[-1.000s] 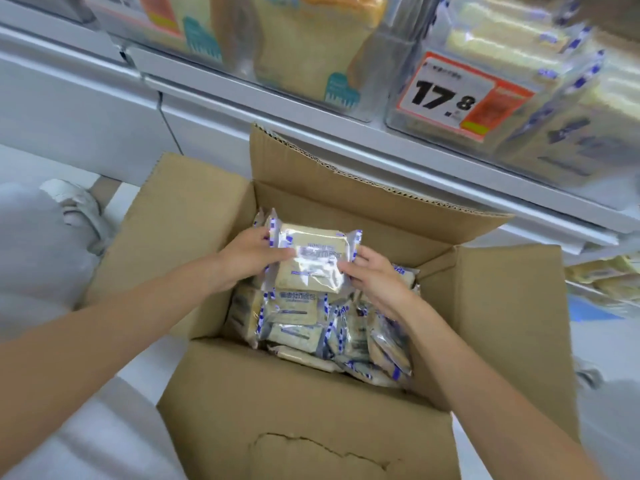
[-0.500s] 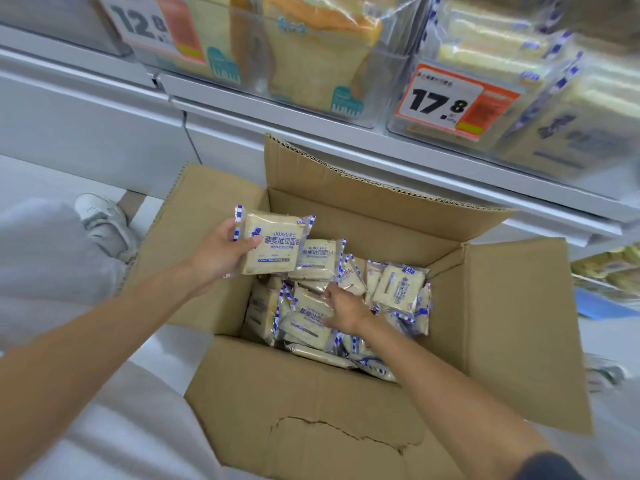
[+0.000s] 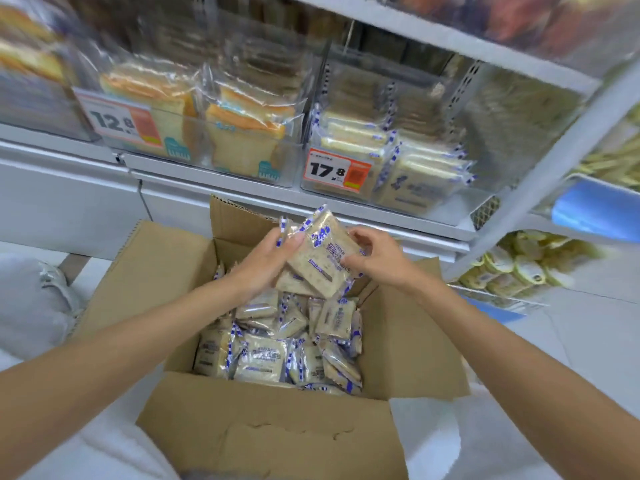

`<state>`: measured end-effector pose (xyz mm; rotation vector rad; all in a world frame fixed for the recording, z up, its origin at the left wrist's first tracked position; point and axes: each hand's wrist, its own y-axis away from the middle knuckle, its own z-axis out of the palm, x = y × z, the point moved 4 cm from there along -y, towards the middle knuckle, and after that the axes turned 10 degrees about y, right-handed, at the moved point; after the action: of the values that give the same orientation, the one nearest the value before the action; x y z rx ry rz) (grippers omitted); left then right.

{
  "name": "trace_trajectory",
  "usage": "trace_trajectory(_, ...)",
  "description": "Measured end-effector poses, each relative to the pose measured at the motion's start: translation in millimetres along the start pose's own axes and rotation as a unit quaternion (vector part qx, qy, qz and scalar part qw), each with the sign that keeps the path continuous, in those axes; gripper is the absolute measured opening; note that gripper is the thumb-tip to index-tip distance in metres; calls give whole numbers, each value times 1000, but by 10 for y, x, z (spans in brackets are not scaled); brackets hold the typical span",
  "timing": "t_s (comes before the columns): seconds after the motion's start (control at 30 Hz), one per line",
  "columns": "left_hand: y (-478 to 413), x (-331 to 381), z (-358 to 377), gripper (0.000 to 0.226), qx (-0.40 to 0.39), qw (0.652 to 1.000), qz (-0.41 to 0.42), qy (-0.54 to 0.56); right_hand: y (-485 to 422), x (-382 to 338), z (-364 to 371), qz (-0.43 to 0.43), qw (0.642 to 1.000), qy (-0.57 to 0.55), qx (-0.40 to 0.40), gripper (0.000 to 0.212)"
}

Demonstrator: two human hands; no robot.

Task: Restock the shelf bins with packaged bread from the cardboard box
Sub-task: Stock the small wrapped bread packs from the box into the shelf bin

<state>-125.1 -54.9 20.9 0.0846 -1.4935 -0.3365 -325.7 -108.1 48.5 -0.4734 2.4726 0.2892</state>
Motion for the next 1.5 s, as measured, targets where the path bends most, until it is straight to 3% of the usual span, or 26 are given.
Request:
trace_trajectory(0.1, -31, 358, 202, 56, -15, 997, 26, -77, 114, -175, -309, -31, 998, 54, 10, 45)
trace_trajectory(0.27, -179, 782, 522, 46, -70, 989, 31, -122, 189, -352, -677, -22, 957, 290, 6, 76)
trace_trajectory(0.33, -241, 939, 655, 46, -87, 983, 66, -146, 209, -404, -842, -21, 961, 276, 8, 82)
trace_trajectory(0.47, -458, 1254, 877, 56, -125, 966, 116, -194, 217, -398, -1266, -5, 979, 204, 18, 54)
trace_trajectory(0.53, -640, 1426, 892, 77, -136, 959, 151, -198, 183, -337, -1558, -1, 970, 234, 66, 46)
trace_trajectory(0.6, -866, 1616, 863, 83, -126, 946, 193, -228, 186, -258, -1884, 21, 958, 256, 131, 44)
trace_trajectory(0.77, -1599, 1976, 845, 59, -75, 903, 251, -342, 134, -72, -2397, 85, 914, 307, 251, 43)
trace_trajectory(0.93, -2137, 1954, 1011, 71, -124, 822, 225, -509, -128, 270, -2433, 219, 889, 314, 250, 47)
trace_trajectory(1.1, -2257, 1741, 966, 65, -122, 783, 212, -572, -414, 553, -2532, 334, 871, 258, 250, 40)
trace_trajectory(1.23, -2292, 1938, 1016, 61, -132, 809, 228, -525, -675, 479, -2508, 373, 842, 323, 216, 36)
trace_trajectory(1.3, -2368, 2023, 1069, 74, -136, 819, 223, -511, -795, 456, -2540, 373, 826, 367, 211, 31)
trace_trajectory(1.37, -2481, 1975, 1079, 95, -171, 816, 165, -527, -919, 447, -2561, 381, 804, 412, 196, 25)
trace_trajectory(1.5, -2668, 1790, 1014, 110, -209, 837, 94, -497, -1318, 498, -2536, 360, 792, 464, 168, 66)
